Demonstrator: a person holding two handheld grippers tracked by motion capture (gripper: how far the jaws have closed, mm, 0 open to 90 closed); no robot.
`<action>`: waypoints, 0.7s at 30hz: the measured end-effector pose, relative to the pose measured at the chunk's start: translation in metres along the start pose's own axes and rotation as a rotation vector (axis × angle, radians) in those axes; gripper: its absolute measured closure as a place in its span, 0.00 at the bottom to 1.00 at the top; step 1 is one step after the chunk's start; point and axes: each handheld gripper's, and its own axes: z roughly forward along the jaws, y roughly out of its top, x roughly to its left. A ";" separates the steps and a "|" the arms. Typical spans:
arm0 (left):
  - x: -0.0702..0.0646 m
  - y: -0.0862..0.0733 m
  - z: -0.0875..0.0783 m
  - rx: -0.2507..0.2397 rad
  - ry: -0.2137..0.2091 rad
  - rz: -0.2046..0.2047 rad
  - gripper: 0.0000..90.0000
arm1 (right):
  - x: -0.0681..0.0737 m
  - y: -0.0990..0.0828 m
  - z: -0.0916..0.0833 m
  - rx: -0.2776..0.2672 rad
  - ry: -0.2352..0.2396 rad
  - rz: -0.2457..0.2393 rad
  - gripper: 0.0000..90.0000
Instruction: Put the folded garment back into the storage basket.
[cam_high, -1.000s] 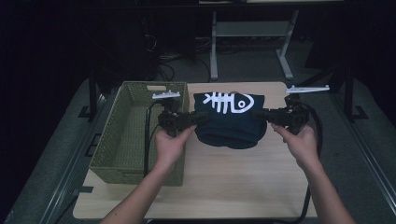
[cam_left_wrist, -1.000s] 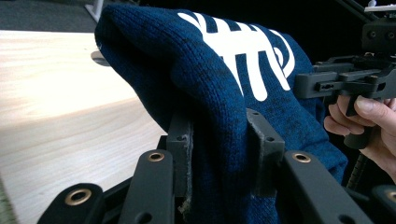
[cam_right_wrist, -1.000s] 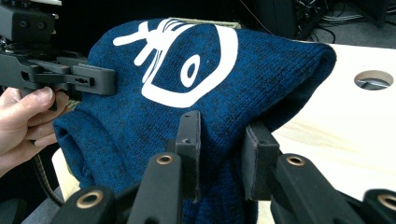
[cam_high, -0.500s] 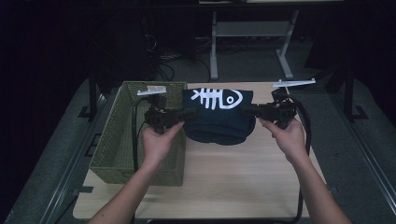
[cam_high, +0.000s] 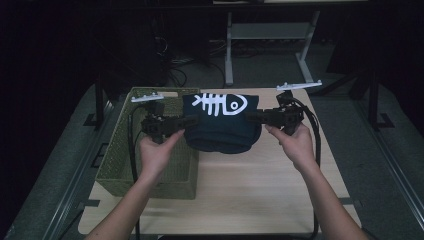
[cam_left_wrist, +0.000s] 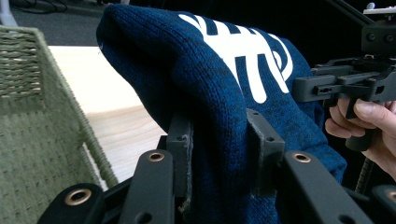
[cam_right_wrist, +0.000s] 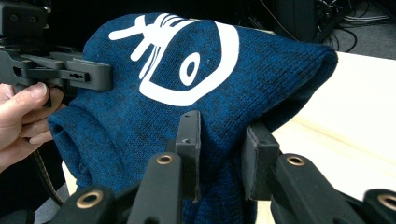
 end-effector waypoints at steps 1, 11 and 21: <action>0.001 0.000 -0.001 -0.003 -0.001 -0.004 0.73 | 0.001 0.001 0.002 0.002 0.001 0.000 0.79; 0.013 -0.001 -0.016 -0.016 0.015 -0.017 0.73 | 0.011 0.009 0.018 0.012 0.010 -0.010 0.79; 0.022 -0.001 -0.031 -0.030 0.040 -0.027 0.73 | 0.021 0.015 0.034 0.023 0.025 -0.014 0.79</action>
